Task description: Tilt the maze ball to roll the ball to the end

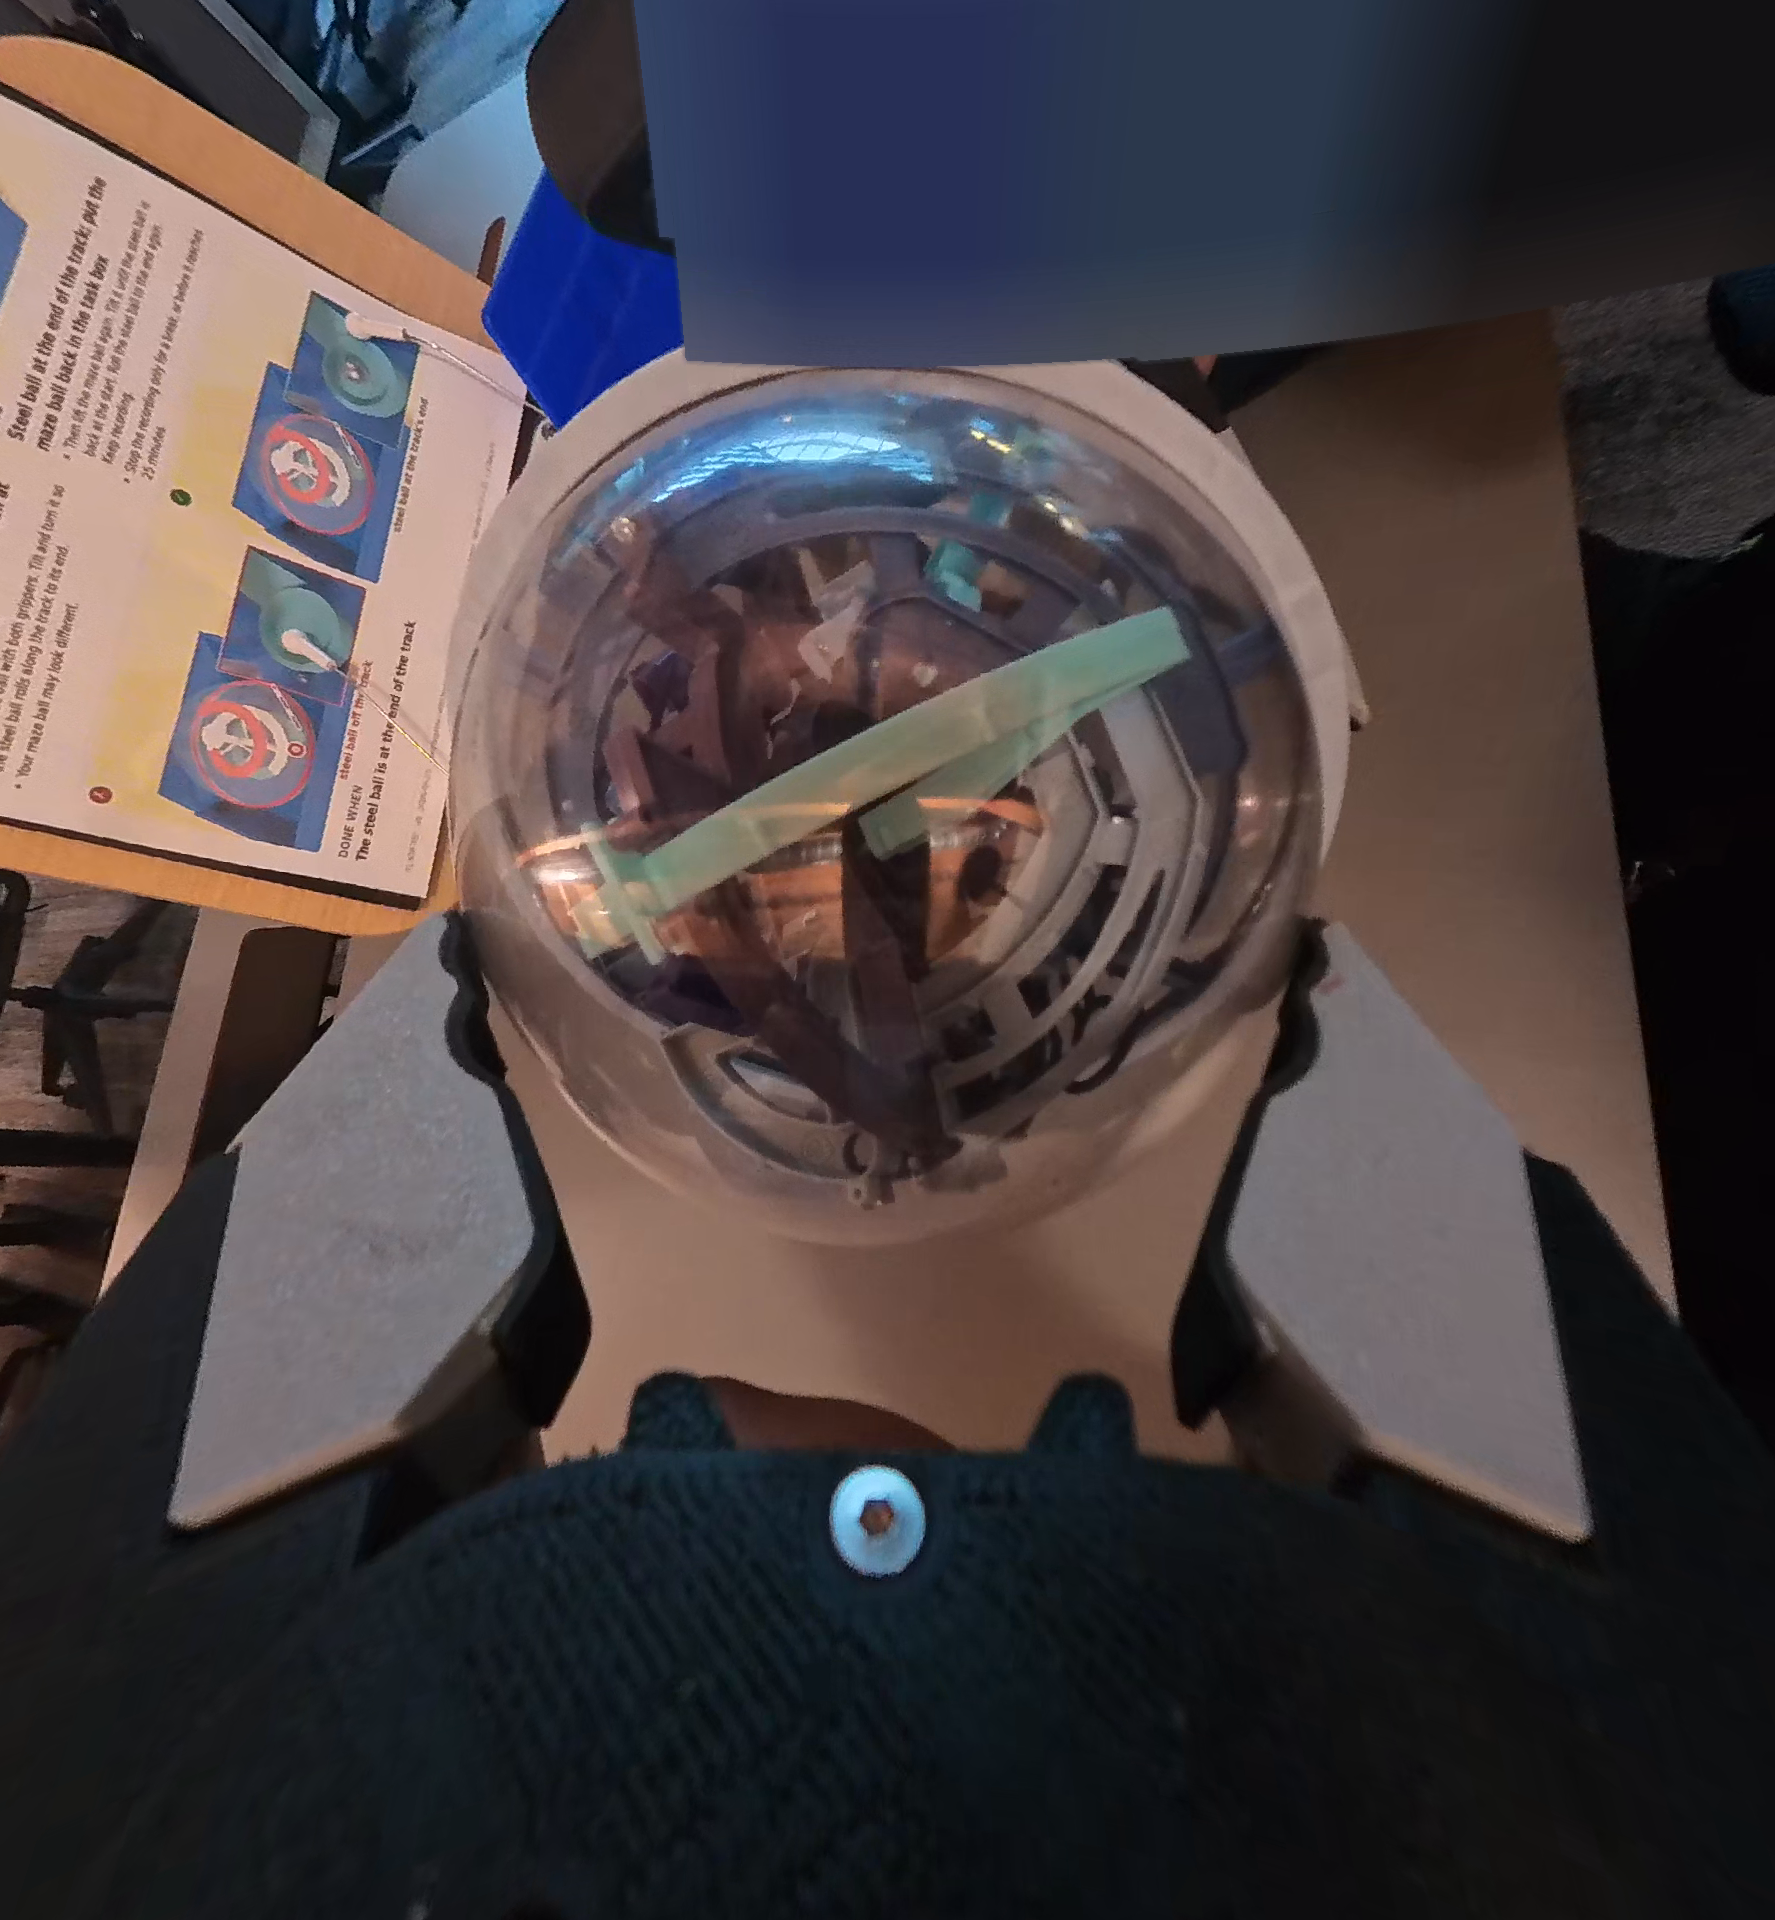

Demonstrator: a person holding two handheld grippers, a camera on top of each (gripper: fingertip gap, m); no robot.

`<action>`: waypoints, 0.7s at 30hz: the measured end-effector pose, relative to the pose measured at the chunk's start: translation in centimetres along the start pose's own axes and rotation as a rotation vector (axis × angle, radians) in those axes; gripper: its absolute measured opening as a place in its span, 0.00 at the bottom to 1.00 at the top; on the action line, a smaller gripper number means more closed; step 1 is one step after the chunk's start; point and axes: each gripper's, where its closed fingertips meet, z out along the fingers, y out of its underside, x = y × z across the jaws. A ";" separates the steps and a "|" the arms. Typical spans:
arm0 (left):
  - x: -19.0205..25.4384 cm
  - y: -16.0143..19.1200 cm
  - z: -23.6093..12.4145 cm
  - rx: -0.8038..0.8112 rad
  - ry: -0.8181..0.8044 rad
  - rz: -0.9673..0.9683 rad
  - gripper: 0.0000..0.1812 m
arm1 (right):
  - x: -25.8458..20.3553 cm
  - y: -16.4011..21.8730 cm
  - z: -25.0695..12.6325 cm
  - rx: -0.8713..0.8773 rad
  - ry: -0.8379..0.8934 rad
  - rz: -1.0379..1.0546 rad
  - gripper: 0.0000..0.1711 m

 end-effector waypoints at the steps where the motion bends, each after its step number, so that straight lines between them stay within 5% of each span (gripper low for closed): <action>1: 0.1 0.0 0.0 -0.003 0.001 0.001 0.81 | 0.0 0.1 0.0 -0.003 -0.002 0.000 0.91; 21: 0.2 -1.0 0.0 0.096 -0.012 0.016 0.81 | -0.3 0.0 0.0 0.031 -0.052 -0.020 0.91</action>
